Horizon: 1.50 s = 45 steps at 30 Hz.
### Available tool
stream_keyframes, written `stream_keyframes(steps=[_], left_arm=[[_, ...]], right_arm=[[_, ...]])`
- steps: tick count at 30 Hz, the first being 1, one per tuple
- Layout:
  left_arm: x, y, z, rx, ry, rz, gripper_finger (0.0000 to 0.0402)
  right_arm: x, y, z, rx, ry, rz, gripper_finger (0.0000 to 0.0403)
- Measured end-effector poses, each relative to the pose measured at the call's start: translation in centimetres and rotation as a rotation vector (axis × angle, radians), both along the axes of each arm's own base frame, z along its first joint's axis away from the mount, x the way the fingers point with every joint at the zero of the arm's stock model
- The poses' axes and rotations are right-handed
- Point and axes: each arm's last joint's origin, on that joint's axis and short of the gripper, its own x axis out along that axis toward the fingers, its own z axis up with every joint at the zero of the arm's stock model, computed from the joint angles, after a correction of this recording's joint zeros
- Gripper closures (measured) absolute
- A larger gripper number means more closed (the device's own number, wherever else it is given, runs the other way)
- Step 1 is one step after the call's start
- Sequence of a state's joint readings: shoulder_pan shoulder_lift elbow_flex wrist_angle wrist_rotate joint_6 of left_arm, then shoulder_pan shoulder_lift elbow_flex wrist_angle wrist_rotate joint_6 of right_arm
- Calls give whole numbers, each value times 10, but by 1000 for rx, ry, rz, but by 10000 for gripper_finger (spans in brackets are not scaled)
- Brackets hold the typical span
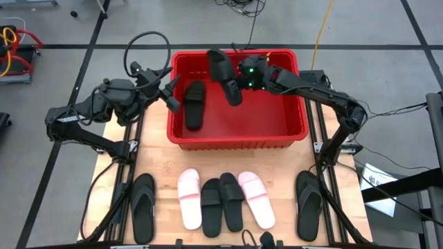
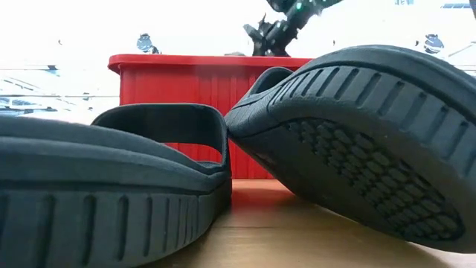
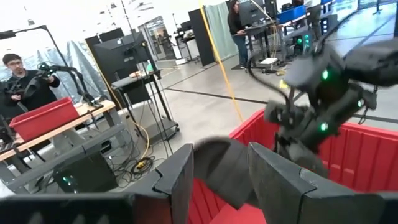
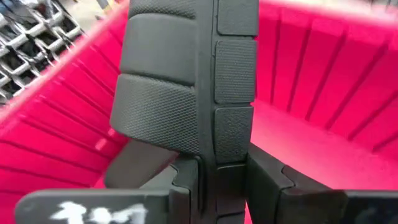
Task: Pick and place slides into bin
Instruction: Put the black slide into the red container
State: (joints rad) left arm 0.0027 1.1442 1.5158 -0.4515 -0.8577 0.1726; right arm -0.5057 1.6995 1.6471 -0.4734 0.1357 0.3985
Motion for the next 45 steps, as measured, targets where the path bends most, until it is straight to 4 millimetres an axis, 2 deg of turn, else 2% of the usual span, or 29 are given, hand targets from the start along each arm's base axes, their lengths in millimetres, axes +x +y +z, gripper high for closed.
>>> stream_keyframes(steps=[7, 16, 25, 32, 38, 45], left_arm=[[0, 2, 0, 3, 4, 10, 243], [0, 2, 0, 6, 9, 9, 243], [0, 2, 0, 6, 10, 9, 243], [0, 2, 0, 9, 13, 8, 243], [0, 2, 0, 11, 14, 8, 243], [0, 2, 0, 19, 24, 8, 243]], right_arm=[[11, -7, -46, 134, -66, -39, 326], [25, -14, -92, 226, -91, -109, 326], [37, -21, -119, 267, -112, -174, 326], [48, -16, -139, 324, -108, -166, 326], [51, -19, -143, 337, -153, -196, 326], [51, -16, -145, 331, -122, -212, 326]])
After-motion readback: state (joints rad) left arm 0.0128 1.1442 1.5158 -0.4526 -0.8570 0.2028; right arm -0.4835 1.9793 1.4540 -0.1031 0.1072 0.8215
